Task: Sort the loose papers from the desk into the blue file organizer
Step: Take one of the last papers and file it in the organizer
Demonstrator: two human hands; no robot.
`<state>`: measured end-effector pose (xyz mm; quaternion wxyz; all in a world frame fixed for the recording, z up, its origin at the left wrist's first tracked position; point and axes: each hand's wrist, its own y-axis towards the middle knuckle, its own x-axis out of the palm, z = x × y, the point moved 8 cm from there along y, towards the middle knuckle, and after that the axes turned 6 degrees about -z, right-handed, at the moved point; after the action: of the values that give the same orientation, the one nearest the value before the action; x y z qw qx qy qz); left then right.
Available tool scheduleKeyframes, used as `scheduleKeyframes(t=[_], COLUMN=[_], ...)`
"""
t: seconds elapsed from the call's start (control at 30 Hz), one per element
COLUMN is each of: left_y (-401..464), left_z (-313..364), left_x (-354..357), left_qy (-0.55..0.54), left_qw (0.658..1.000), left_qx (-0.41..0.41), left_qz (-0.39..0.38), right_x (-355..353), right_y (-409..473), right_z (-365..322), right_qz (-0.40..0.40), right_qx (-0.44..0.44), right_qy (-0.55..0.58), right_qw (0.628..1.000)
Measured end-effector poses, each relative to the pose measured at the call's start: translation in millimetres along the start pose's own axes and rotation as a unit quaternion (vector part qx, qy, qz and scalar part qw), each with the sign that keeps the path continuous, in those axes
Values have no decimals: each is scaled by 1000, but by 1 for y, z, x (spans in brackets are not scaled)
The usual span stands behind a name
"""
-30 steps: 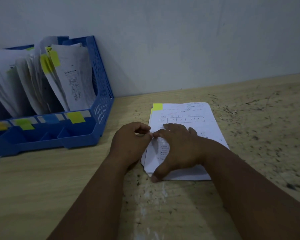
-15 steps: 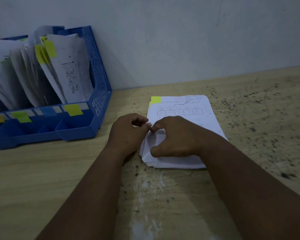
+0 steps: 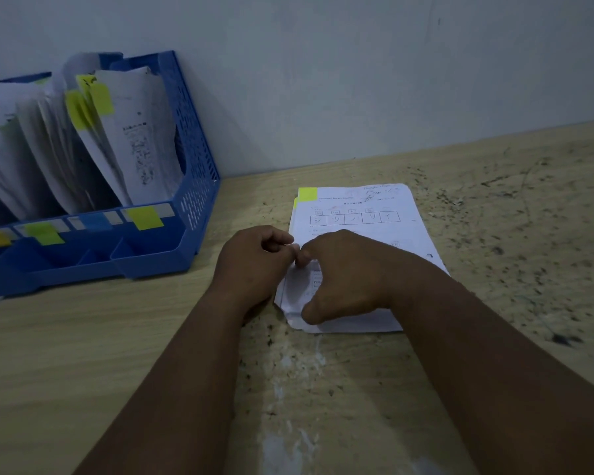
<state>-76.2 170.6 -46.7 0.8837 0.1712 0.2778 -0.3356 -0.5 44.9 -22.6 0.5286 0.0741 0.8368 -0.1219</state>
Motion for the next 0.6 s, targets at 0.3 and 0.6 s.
scheduleKeyframes(t=[0.3, 0.6], left_y=[-1, -10], left_z=[3, 10], left_x=[-5, 1], left_qy=[-35, -349], left_qw=[999, 924], left_qx=[-24, -149], left_qz=[5, -51], right_x=[-24, -44], right_y=[2, -5], right_z=[8, -2], right_qz=[148, 304], right_qx=[8, -57], right_qy=[47, 88], right_qw=[988, 947])
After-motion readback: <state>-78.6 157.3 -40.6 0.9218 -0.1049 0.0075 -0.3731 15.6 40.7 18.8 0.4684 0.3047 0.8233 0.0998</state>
